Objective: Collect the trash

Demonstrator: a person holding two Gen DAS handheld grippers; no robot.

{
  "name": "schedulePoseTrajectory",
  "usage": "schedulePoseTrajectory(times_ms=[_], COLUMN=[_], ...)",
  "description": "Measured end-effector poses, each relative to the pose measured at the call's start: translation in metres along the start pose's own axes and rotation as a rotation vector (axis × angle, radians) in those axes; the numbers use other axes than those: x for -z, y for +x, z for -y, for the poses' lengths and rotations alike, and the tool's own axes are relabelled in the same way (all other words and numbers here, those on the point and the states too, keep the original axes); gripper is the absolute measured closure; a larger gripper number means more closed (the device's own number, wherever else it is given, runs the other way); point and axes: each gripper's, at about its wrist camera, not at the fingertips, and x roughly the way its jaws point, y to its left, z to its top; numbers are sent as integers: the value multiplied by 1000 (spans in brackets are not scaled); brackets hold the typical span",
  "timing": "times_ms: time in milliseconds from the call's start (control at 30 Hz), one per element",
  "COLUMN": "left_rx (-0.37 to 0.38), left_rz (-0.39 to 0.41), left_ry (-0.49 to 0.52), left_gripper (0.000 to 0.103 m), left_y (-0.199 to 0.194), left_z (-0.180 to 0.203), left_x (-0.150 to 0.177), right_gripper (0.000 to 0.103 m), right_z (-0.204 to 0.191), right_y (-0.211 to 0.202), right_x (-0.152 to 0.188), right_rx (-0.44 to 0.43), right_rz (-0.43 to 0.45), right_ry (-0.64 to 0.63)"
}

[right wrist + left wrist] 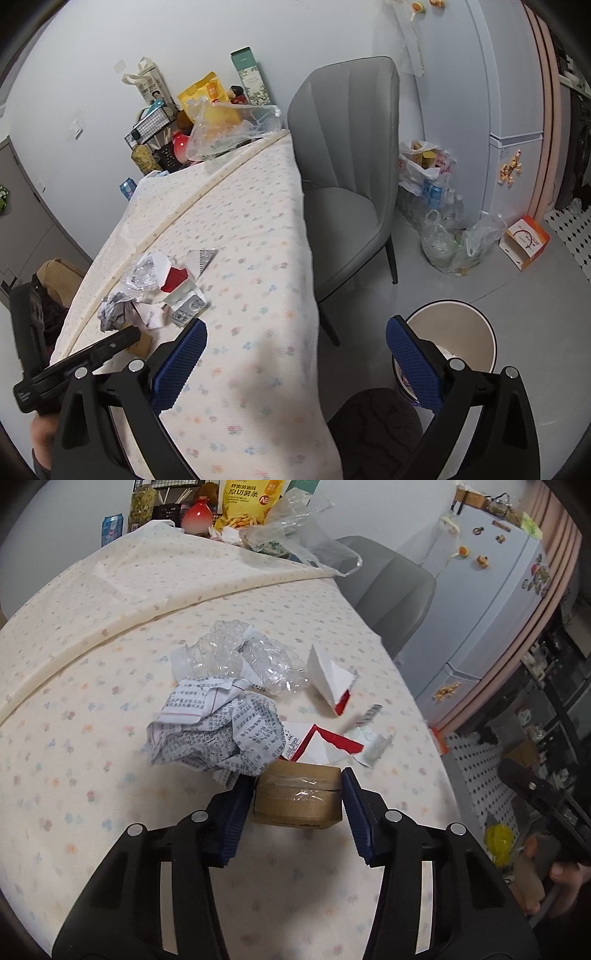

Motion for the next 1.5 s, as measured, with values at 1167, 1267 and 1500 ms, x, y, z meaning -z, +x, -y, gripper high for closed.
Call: schedulePoseTrajectory(times_ms=[1167,1267,1500], left_rx=[-59,-55,-109], left_rz=[68,113,180], left_ry=[-12,-23,-58], left_gripper=[53,53,53], left_y=[-27,-45,-74], left_z=[-9,-11,-25], left_x=[12,3,-7], right_gripper=[13,23,29], right_z=[-49,-61,-101], right_y=[27,38,62], right_x=[7,6,3], right_rx=[-89,-126,-134], right_rz=[-74,-109,-137], right_ry=[-107,-140,-313])
